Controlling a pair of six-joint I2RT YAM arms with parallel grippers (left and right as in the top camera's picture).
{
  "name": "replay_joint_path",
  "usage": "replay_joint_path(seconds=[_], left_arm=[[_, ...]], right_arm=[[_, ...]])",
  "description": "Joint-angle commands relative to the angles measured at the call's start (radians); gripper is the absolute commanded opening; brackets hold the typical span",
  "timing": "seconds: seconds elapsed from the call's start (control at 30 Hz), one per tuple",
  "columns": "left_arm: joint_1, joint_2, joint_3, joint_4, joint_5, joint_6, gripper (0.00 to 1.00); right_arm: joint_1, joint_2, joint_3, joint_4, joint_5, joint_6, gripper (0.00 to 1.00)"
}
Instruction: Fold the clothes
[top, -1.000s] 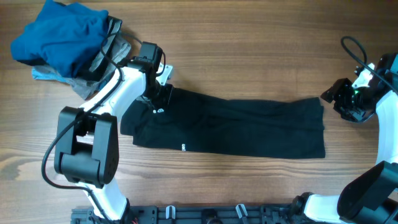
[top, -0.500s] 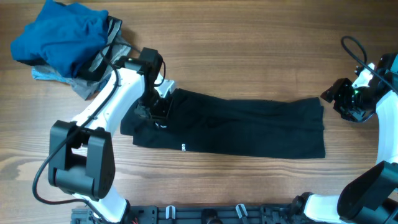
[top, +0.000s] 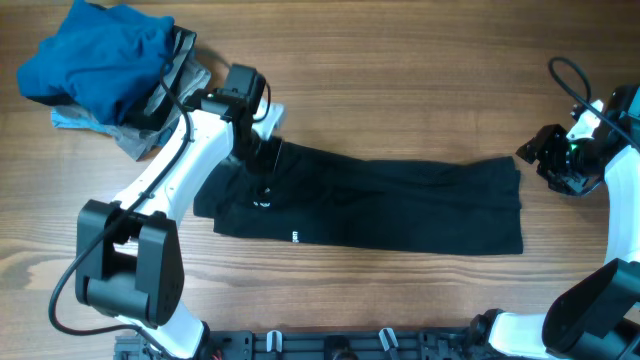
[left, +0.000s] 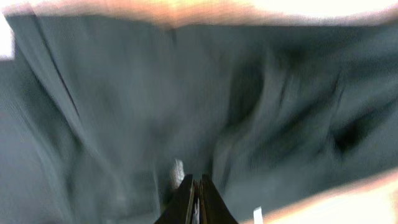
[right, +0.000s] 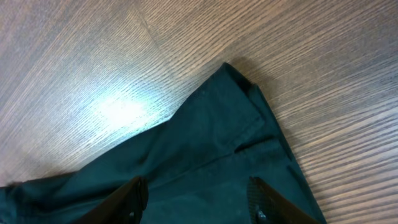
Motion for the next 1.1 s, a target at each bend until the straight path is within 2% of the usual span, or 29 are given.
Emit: replay_joint_path(seconds=[0.0, 0.13, 0.23, 0.33, 0.4, 0.53, 0.63, 0.73, 0.83, 0.97, 1.07], left_arm=[[-0.009, 0.019, -0.026, 0.145, -0.025, -0.003, 0.04], [-0.009, 0.111, -0.058, 0.286, -0.009, -0.003, 0.04], [-0.012, 0.143, -0.058, 0.303, 0.111, -0.003, 0.04], [-0.025, 0.141, -0.058, 0.219, 0.245, -0.002, 0.04], [-0.037, 0.134, -0.057, 0.099, 0.296, -0.002, 0.04], [-0.039, 0.092, -0.057, -0.087, 0.274, 0.032, 0.04], [-0.034, 0.042, -0.057, -0.183, 0.149, 0.032, 0.04], [-0.019, -0.003, -0.057, -0.208, 0.069, 0.027, 0.04], [-0.001, -0.041, -0.055, -0.140, 0.064, 0.023, 0.04], [0.013, -0.048, -0.057, 0.114, 0.065, 0.023, 0.04], [0.003, -0.023, -0.072, 0.216, 0.079, 0.024, 0.04]], right_arm=[[0.002, -0.003, -0.010, 0.002, -0.016, -0.017, 0.55], [0.002, -0.003, -0.010, 0.002, -0.016, -0.017, 0.55], [0.002, -0.003, -0.010, 0.002, -0.016, -0.017, 0.55], [0.002, -0.003, -0.010, -0.001, -0.016, -0.017, 0.55], [0.002, -0.003, -0.010, -0.001, -0.016, -0.017, 0.55], [0.002, -0.003, -0.010, 0.003, -0.016, -0.017, 0.55], [0.002, -0.003, -0.010, 0.003, -0.016, -0.017, 0.55], [0.002, -0.003, -0.010, 0.005, -0.016, -0.017, 0.56], [0.002, -0.003, -0.010, 0.008, -0.016, -0.017, 0.56], [0.002, -0.003, -0.010, 0.010, -0.016, -0.016, 0.56], [0.002, -0.003, -0.010, 0.009, -0.016, -0.017, 0.56]])
